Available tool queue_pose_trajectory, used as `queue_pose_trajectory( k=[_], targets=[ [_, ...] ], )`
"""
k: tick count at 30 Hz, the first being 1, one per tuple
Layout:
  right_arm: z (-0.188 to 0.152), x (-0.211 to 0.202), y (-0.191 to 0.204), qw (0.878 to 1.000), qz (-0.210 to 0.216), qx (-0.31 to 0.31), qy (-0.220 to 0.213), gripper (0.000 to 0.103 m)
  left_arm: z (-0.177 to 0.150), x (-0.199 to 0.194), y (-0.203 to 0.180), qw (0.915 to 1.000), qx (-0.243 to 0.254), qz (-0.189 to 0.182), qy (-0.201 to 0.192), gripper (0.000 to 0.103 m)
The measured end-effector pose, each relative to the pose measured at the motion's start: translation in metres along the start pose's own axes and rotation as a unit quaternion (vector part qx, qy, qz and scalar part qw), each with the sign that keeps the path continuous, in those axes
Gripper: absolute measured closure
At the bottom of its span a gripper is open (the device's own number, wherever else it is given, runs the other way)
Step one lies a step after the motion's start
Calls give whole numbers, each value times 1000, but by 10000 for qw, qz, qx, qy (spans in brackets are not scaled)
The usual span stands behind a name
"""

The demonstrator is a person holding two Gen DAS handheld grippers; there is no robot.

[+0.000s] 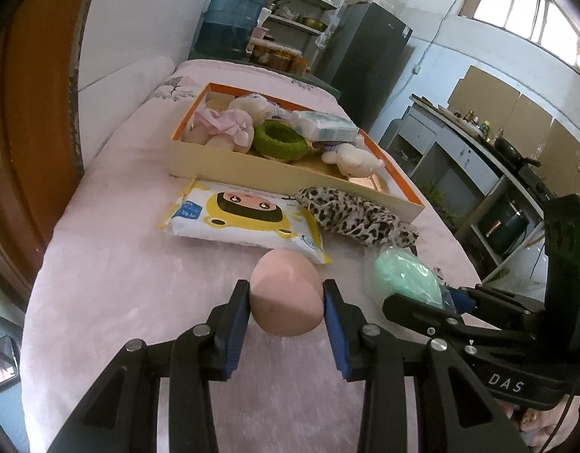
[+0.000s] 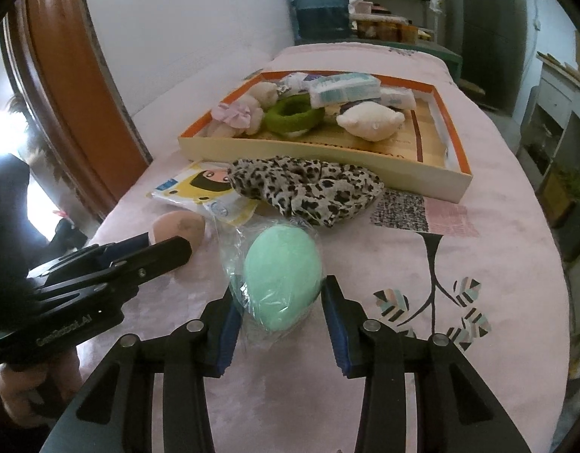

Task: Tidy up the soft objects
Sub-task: 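Carry the pink ball and green egg over the box tray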

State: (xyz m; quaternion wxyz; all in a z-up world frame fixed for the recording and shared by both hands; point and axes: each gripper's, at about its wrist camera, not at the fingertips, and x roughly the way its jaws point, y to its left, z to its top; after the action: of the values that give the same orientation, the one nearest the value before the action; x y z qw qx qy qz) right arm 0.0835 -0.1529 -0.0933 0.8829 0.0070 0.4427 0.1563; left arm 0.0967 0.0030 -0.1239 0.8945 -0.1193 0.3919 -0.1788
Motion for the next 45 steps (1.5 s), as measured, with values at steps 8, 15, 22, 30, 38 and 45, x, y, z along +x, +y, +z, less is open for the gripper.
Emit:
queue_pose_trajectory(
  k=[8, 15, 22, 30, 38, 45],
  targets=[
    [1, -14, 4, 9999, 24, -21, -105, 61, 5, -20, -6, 9997, 79, 7, -244, 65],
    [5, -30, 8, 9997, 42, -47, -251, 61, 14, -37, -15, 9986, 174, 22, -496, 64],
    [16, -47, 12, 9990, 77, -82, -443, 61, 25, -47, -21, 9977, 216, 61, -643, 64],
    [27, -53, 8, 9985, 41, -90, -545, 61, 39, -52, -24, 9968, 258, 95, -750, 64],
    [39, -52, 0, 9981, -55, -111, -601, 61, 54, -48, -22, 9962, 266, 151, -818, 64],
    [49, -49, -8, 9979, -154, -63, -631, 61, 69, -42, -21, 9956, 317, 170, -863, 64]
  ],
)
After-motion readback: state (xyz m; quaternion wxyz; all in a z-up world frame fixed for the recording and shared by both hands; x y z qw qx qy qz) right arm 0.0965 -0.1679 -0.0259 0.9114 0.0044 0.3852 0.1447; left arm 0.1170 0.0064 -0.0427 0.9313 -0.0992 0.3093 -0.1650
